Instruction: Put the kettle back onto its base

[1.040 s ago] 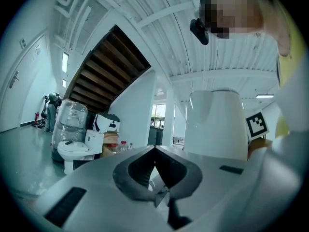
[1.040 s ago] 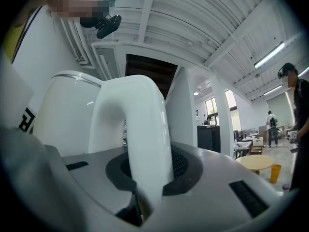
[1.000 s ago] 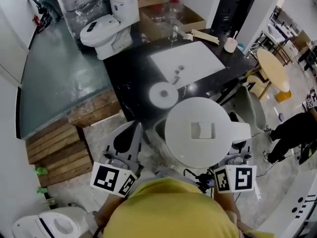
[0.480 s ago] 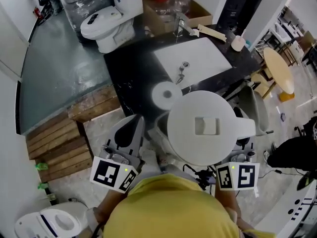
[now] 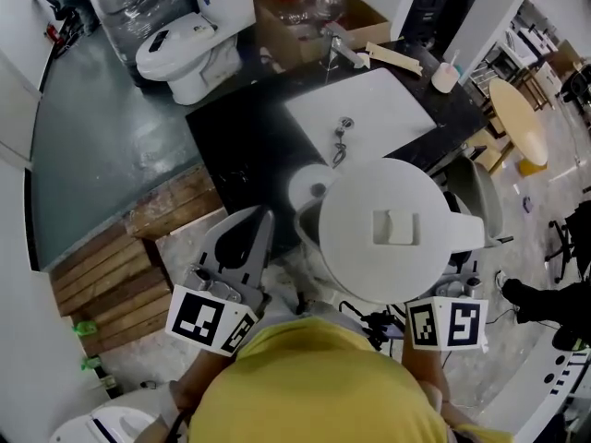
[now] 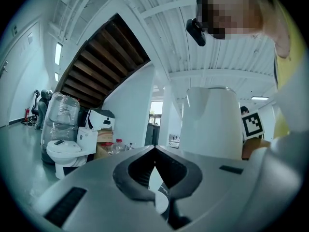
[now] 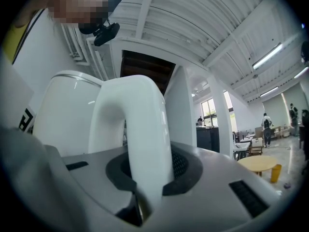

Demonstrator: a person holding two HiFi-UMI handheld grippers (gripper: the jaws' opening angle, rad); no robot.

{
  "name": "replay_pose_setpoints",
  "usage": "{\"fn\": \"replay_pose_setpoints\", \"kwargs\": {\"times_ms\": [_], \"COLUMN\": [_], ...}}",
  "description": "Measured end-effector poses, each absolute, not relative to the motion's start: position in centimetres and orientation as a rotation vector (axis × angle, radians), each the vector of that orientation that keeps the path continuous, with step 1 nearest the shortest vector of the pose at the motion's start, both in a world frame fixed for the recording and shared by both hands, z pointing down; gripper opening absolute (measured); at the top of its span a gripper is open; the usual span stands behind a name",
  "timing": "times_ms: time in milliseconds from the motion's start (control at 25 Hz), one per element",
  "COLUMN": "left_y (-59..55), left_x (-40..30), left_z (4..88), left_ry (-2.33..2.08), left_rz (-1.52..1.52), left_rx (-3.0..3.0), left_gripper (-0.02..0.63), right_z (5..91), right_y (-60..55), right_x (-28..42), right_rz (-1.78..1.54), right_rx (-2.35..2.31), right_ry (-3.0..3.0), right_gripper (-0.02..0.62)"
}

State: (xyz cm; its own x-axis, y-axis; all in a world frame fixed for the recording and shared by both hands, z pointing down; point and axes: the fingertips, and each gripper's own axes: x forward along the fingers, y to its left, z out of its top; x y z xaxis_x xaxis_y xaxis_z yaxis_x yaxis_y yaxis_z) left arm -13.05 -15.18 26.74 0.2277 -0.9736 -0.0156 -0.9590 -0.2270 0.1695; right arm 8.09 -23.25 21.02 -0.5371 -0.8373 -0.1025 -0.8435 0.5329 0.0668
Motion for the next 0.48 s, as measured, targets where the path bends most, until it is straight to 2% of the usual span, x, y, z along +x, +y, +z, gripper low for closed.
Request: {"fn": "replay_pose_setpoints", "kwargs": {"times_ms": [480], "left_y": [-18.5], "left_x": [-14.0], "left_z": [29.0], "left_ry": [-1.777], "left_rz": [-0.135], "left_rx": [2.391], "left_gripper": [0.009], "right_z": [22.6], "right_y": [-26.9], "right_x": [6.5], "right_rz": [0.17], "right_rx": [-1.524], "right_ry": [2.66], "right_gripper": [0.067]}}
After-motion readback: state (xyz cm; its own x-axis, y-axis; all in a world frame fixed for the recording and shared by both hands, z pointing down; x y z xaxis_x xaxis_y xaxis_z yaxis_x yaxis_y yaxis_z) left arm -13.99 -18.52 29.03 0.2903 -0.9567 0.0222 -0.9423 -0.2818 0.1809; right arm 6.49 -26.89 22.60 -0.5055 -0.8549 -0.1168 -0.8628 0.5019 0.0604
